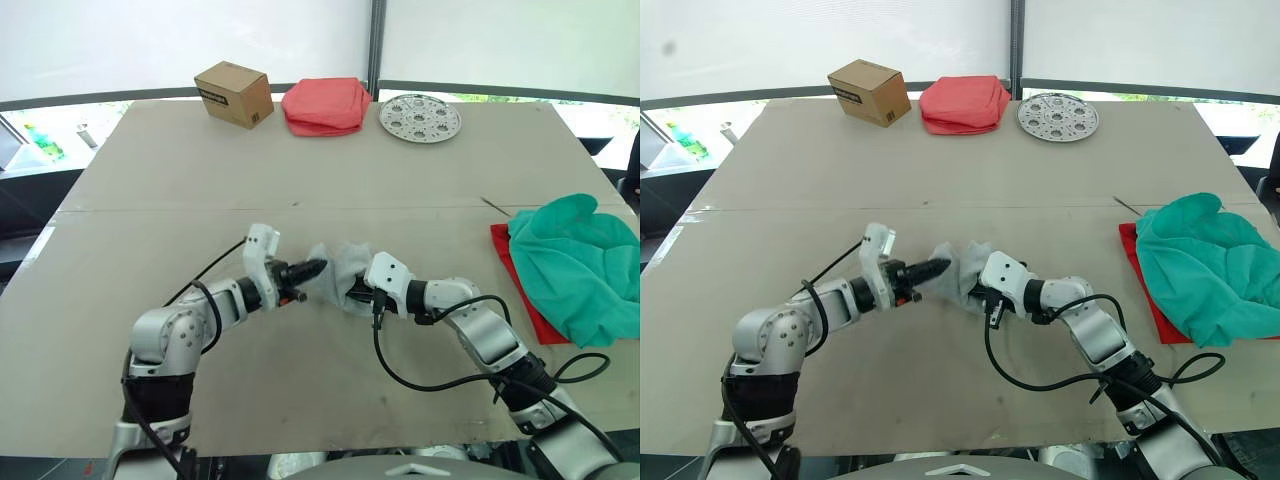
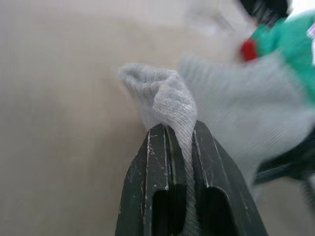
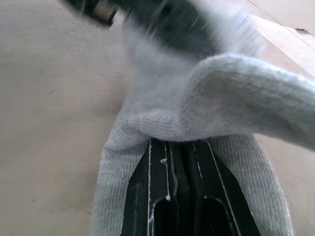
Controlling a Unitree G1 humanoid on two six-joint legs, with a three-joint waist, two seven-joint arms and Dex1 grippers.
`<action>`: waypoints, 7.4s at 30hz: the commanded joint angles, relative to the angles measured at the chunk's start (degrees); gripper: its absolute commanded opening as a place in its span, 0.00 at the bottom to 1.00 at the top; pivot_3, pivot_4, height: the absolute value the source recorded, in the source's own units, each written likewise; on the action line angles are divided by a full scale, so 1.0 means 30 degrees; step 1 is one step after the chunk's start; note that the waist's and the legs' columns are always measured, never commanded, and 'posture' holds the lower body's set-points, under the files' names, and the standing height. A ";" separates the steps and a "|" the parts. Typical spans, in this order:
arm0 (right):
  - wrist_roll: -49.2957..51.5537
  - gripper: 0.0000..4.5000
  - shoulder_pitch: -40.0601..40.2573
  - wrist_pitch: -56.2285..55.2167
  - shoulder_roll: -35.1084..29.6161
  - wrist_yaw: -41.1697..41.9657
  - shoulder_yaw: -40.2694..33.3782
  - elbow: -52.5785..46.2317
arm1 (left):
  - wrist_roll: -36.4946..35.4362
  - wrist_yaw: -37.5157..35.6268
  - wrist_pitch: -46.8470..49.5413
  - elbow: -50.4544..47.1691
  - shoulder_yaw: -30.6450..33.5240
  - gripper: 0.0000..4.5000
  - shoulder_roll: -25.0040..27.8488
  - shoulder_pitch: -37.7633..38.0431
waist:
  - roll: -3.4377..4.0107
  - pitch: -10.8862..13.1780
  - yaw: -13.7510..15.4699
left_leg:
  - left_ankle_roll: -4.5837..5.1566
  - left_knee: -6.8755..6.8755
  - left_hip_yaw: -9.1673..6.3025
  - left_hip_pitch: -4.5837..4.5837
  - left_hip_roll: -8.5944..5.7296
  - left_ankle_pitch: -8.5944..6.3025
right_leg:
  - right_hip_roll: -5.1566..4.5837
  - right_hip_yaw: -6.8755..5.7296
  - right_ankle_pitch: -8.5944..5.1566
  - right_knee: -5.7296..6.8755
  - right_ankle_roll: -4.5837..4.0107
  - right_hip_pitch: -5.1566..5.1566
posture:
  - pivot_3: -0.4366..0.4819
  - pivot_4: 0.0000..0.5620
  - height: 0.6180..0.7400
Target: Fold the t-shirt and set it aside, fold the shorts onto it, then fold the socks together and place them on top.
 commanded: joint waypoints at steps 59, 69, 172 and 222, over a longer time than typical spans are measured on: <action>0.4999 0.59 -0.2278 1.1438 -0.3352 -0.3243 -0.5222 -0.8288 | 0.8678 -0.8533 -0.8907 0.1544 -0.9506 0.54 0.0988 -0.2763 | 0.0001 0.0089 0.0101 | 0.0047 -0.0012 -0.0076 -0.0084 -0.0040 -0.0024 | 0.0001 -0.0057 0.0005 -0.0028 0.0058 -0.0048 | 0.48 0.27 1.00; 0.2599 0.59 -0.2675 0.7795 -0.5083 -0.0762 -0.1334 -0.5507 | 0.4035 -1.1376 -0.5950 -0.2339 -0.6425 0.54 0.3807 -0.0703 | 0.0013 0.0120 -0.0003 | 0.0059 -0.0005 -0.0049 -0.0103 -0.0047 -0.0029 | -0.0006 -0.0027 0.0014 -0.0040 0.0106 -0.0067 | 0.48 0.27 1.00; 0.8302 0.00 0.3518 1.1636 -1.4355 -0.4719 -1.8705 0.2175 | 0.5818 -1.0971 -1.1132 -0.2806 -0.7434 1.00 0.1165 -0.0287 | 0.0032 0.0142 0.0271 | 0.0138 0.0031 0.0018 -0.0015 -0.0093 -0.0076 | -0.0001 0.0159 -0.0013 -0.0053 0.0177 0.0049 | 0.48 0.27 1.00; 0.9154 0.98 1.4802 0.1651 -0.7168 0.1723 -1.6979 -1.2867 | 0.1935 -0.7153 -0.7703 -0.7055 0.3799 1.00 0.5867 1.0026 | -0.0038 0.0145 0.0207 | 0.0113 0.0030 -0.0001 0.0024 -0.0127 -0.0167 | 0.0125 0.0450 -0.0104 -0.0129 0.0179 0.0022 | 0.48 0.27 1.00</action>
